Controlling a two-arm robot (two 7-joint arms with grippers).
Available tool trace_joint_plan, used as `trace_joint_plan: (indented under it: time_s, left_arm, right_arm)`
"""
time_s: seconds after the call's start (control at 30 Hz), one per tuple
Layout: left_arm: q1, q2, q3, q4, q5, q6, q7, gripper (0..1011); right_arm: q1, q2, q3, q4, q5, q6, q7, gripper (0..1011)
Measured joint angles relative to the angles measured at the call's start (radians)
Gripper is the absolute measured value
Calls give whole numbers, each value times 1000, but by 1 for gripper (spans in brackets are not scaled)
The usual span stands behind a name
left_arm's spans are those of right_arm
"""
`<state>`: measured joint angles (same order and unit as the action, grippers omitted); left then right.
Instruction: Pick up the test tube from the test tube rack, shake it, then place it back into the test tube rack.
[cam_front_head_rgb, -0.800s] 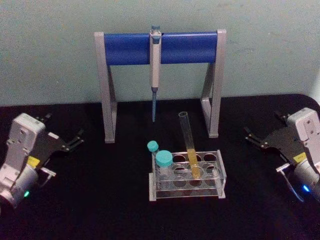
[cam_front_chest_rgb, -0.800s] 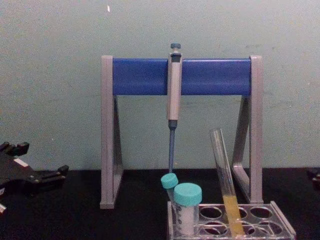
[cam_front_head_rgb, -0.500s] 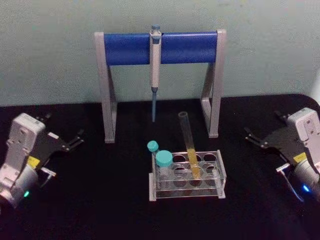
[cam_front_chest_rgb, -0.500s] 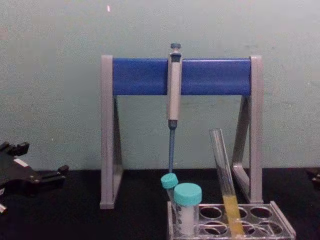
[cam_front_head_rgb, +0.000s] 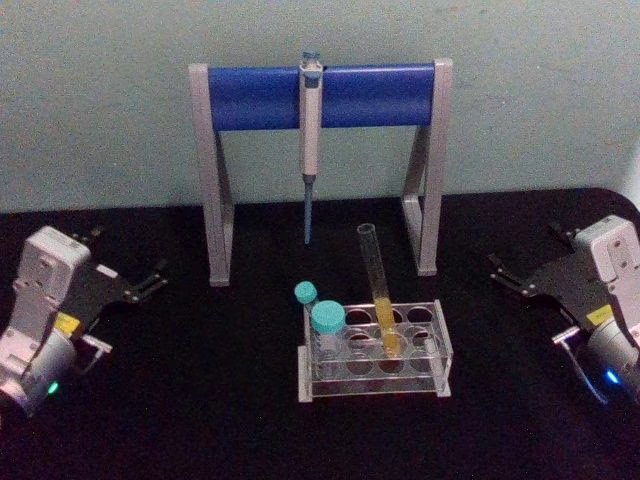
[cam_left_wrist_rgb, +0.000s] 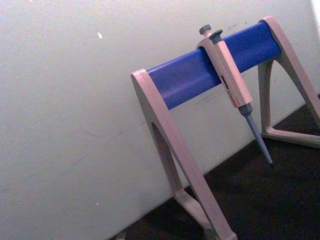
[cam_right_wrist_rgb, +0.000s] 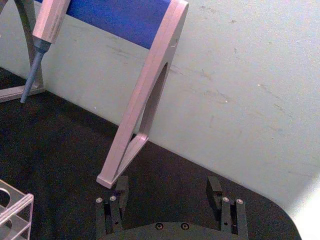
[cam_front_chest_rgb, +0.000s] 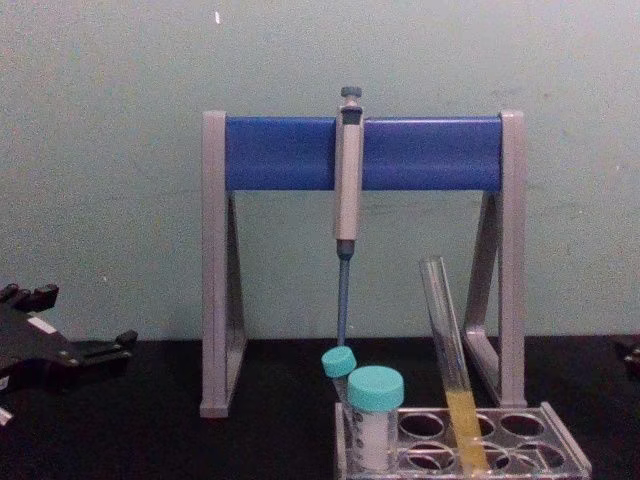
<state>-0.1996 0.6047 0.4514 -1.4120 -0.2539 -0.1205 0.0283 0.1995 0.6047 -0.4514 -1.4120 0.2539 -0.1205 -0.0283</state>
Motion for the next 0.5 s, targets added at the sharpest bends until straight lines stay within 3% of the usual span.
trace_joint_plan:
  time_s: [0.5]
  left_arm:
    - [0, 0, 0, 0, 0, 0, 0, 1001]
  right_arm:
    - [0, 0, 0, 0, 0, 0, 0, 1000]
